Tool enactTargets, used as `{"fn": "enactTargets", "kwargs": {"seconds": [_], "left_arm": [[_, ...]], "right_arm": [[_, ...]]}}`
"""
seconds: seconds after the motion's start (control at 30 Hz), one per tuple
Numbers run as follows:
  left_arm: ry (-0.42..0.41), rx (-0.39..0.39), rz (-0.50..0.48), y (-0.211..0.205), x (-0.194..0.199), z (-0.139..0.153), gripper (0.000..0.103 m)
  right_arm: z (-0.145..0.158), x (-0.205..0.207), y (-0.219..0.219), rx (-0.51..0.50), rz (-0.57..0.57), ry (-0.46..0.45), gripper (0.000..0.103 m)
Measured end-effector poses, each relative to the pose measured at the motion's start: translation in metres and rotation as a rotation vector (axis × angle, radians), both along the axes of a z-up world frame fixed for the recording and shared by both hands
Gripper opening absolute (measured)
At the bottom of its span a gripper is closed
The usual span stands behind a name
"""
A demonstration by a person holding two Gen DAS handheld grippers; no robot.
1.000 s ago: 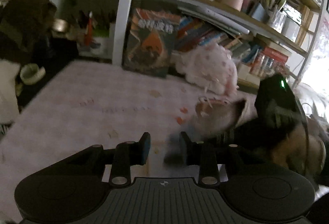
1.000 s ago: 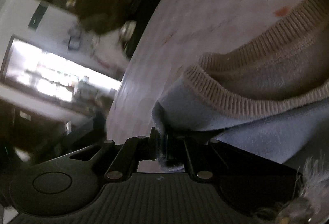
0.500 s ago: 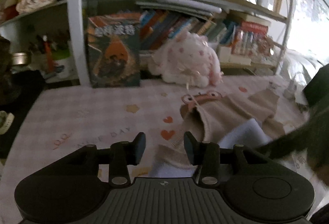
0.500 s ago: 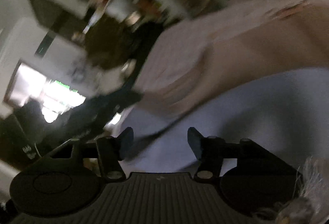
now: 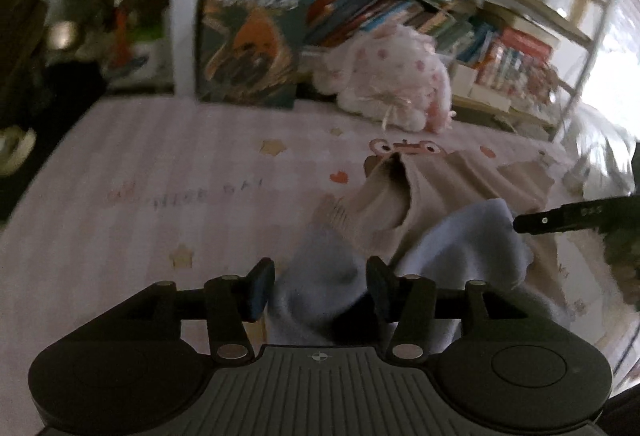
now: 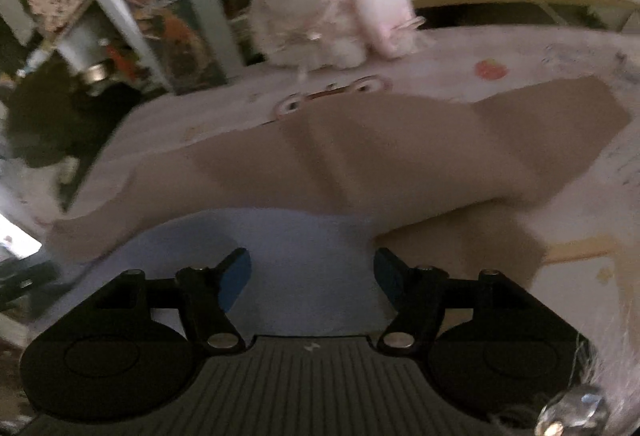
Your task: Fold clothes
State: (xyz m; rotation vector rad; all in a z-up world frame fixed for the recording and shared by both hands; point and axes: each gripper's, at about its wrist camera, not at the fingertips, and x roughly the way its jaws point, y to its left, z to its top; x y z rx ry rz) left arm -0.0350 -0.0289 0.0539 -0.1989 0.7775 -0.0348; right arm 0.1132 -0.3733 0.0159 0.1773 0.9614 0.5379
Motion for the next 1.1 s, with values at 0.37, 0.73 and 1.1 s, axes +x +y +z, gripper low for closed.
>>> {"fn": "enactTargets", "kwargs": {"seconds": [0.37,0.73,1.1], "left_arm": [[0.079,-0.120,0.124,0.006,0.006,-0.024,0.011],[-0.075,0.101,0.078,0.007,0.075,0.023,0.003],[-0.130,0.357,-0.039,-0.067,0.096,0.016,0.046]], "right_arm": [[-0.027,0.023,-0.020,-0.171,-0.026,-0.016,0.066],[-0.026,0.005,-0.022,-0.328,0.118,-0.100,0.038],[-0.021,-0.043,-0.026,-0.283,0.241,-0.017,0.001]]}}
